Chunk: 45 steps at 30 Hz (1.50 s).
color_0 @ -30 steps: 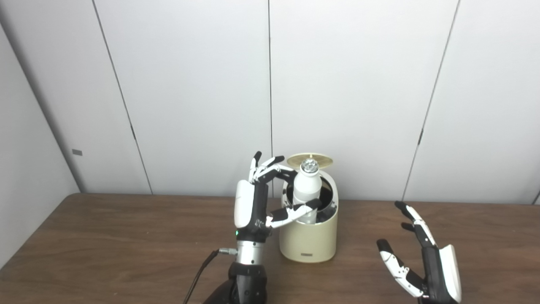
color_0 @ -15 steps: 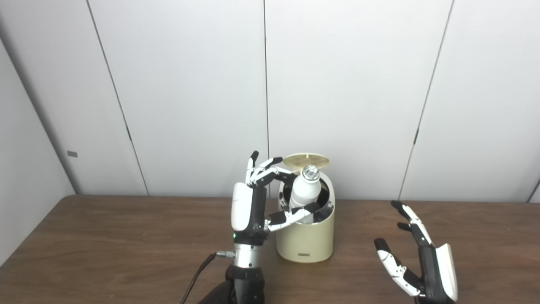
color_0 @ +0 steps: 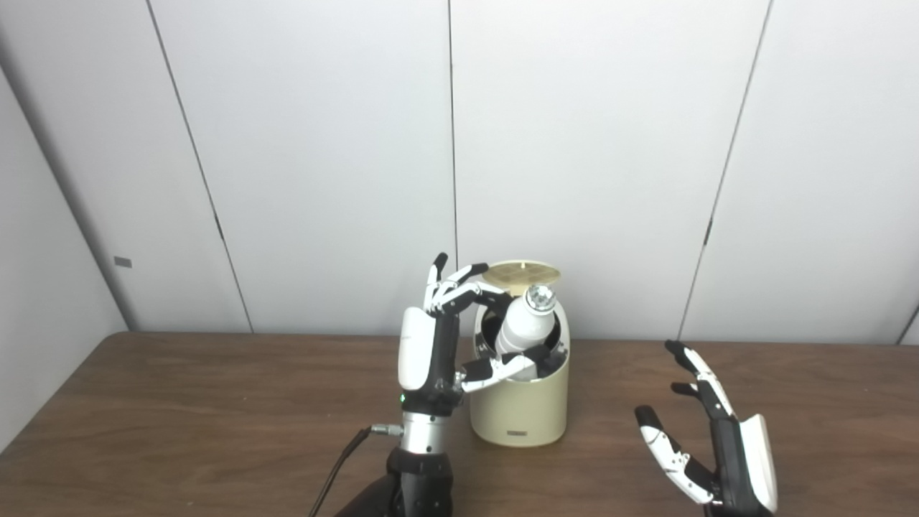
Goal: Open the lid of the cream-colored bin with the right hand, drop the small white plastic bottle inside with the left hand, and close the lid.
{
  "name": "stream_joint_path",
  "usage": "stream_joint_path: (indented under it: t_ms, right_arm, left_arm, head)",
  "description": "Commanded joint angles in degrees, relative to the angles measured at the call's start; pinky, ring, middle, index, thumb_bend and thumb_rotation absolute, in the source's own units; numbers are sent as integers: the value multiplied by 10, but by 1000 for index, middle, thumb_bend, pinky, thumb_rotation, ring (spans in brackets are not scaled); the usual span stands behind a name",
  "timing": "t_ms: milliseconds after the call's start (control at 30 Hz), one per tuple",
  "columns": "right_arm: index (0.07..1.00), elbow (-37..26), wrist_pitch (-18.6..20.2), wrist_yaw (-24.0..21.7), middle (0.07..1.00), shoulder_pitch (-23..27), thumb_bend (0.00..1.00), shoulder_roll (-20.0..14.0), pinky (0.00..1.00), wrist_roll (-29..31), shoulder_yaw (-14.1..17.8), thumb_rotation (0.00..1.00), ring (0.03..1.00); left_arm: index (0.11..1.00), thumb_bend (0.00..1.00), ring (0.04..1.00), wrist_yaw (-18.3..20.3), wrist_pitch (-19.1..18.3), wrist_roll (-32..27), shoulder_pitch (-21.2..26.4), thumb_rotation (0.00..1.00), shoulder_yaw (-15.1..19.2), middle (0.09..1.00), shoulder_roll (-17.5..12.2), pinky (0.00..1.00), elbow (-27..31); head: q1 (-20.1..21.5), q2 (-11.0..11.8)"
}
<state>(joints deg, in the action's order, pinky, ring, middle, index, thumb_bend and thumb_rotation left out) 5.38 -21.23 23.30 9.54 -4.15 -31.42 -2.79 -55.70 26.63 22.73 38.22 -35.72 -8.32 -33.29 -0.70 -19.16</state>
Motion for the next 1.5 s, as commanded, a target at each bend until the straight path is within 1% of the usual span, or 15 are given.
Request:
stream_joint_path:
  t_ms: [0, 167, 300, 400, 500, 600, 733, 833, 900, 967, 1133, 1267, 1333, 1467]
  right_arm:
    - [862, 13, -16, 10, 886, -16, 202, 14, 701, -2, -9, 585, 857]
    - [861, 15, -15, 13, 885, -16, 205, 15, 690, -6, -10, 579, 854]
    - [868, 20, -17, 15, 890, -13, 205, 16, 714, -5, -10, 590, 862]
    - [862, 24, -19, 20, 887, -12, 200, 15, 707, -9, -11, 563, 858]
    - [862, 24, -21, 24, 888, -12, 195, 15, 720, -11, -14, 547, 862]
    - [864, 24, -22, 24, 889, -13, 201, 15, 719, -10, -15, 547, 861]
    - [861, 23, -22, 22, 889, -14, 216, 16, 733, -4, -16, 565, 865]
    - [863, 21, -22, 22, 889, -16, 215, 17, 737, -5, -17, 563, 863]
    - [859, 22, -26, 25, 887, -16, 212, 17, 730, -7, -18, 519, 861]
    - [856, 21, -26, 26, 887, -18, 215, 17, 717, -8, -18, 510, 859]
    - [850, 21, -28, 30, 883, -21, 209, 17, 700, -14, -20, 465, 849]
    - [849, 30, -35, 35, 884, -20, 203, 17, 695, -17, -21, 453, 848]
    - [847, 34, -37, 35, 886, -19, 204, 16, 703, -15, -22, 439, 851]
    - [851, 39, -37, 37, 886, -17, 203, 16, 709, -18, -23, 445, 850]
  left_arm:
    - [498, 524, 805, -5, 3, 4, 32, 0, 1, 465, -7, 1000, 21]
    - [497, 525, 799, -6, 3, 10, 34, 0, 2, 467, -9, 1000, 28]
    - [493, 525, 796, -4, 3, 7, 35, 0, 0, 470, -11, 1000, 30]
    - [491, 525, 799, -3, 3, 6, 36, 0, 0, 471, -11, 1000, 33]
    - [491, 525, 800, -5, 3, 7, 38, 0, -2, 472, -13, 1000, 32]
    - [491, 525, 800, -2, 3, 1, 39, 0, -5, 471, -14, 1000, 28]
    - [494, 525, 806, 28, 3, -36, 33, 0, -1, 469, -15, 1000, 25]
    - [495, 525, 811, 53, 3, -64, 30, 0, 2, 467, -17, 1000, 20]
    - [491, 525, 812, 66, 3, -77, 27, 0, 2, 471, -17, 1000, 16]
    - [485, 525, 819, 69, 3, -84, 25, 0, -1, 476, -17, 1000, 9]
    - [477, 525, 821, 65, 3, -87, 24, 0, -13, 483, -20, 1000, -10]
    - [472, 525, 822, 62, 3, -80, 27, 0, -25, 487, -28, 1000, -15]
    - [464, 525, 823, 50, 3, -70, 31, 0, -36, 492, -33, 1000, -17]
    - [463, 525, 820, 20, 3, -49, 38, 0, -59, 493, -43, 1000, -17]
  head:
    - [-1, 1]
    - [0, 3]
    - [1, 6]
    - [2, 8]
    - [6, 11]
    - [8, 10]
    - [9, 10]
    - [17, 14]
    - [20, 18]
    - [22, 20]
    - [26, 25]
    - [27, 31]
    - [27, 34]
    - [27, 39]
